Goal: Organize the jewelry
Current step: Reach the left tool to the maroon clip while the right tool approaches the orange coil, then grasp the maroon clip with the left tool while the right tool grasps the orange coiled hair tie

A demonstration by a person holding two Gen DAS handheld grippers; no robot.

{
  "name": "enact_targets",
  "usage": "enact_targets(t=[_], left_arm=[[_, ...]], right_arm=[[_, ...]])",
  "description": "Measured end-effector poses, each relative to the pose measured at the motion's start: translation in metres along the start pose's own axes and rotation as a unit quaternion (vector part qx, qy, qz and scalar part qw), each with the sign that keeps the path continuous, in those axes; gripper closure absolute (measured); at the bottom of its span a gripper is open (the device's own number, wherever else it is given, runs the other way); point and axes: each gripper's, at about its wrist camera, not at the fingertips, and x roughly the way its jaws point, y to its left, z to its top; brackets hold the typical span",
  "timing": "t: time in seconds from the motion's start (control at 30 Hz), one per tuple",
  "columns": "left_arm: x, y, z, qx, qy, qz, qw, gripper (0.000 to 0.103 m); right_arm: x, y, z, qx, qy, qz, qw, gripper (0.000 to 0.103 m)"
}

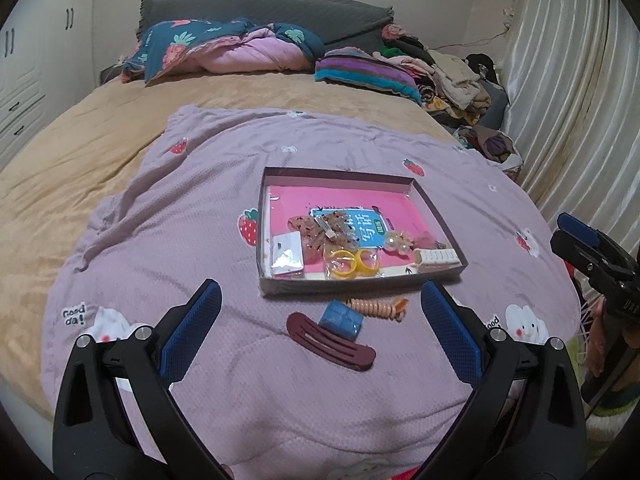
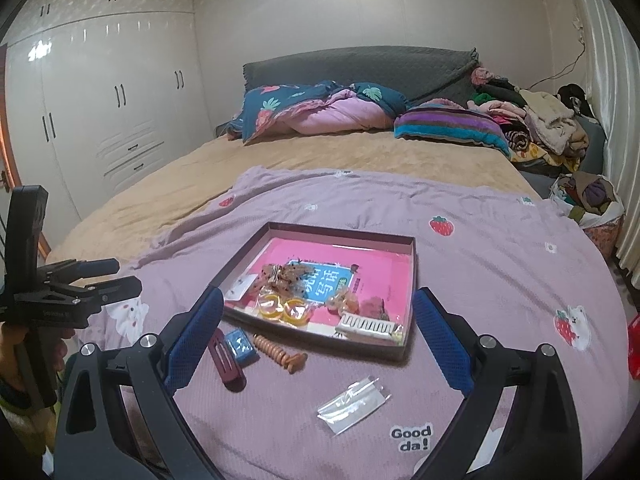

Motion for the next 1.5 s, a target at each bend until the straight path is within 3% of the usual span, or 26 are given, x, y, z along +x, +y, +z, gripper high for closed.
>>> enact_targets(t=[0.43,0.77,1.07,1.37,1.5], left_arm=[[0.003,-0.005,-0.026,0.006,0.022,0.000,0.9997,0.010],[0.022,-0.007,-0.054,0.005,0.064,-0.010,0.9979,0.010],[0.058,-0.019,-0.075,0.019,0.107,-0.016,0.9940,0.010],[0.108,-0.020,-0.084,0.002,0.148,-0.006,0.9889,0.010],[0.123,-0.018,-0.081,-0.012,0.145,0.000,0.9894,0.010]], right_arm=[[-0.003,0.004,-0.025,-0.014,0.021,-0.001,1.000,0.008],[0.004,0.009,-0.041,-0.026,0.046,0.002,0.999,0.008],[0.014,0.006,-0.053,-0.032,0.066,-0.003,0.997,0.008],[0.030,-0.008,-0.061,-0.020,0.084,-0.015,0.996,0.008],[0.042,-0.012,-0.064,-0.017,0.094,-0.015,0.995,0.008]])
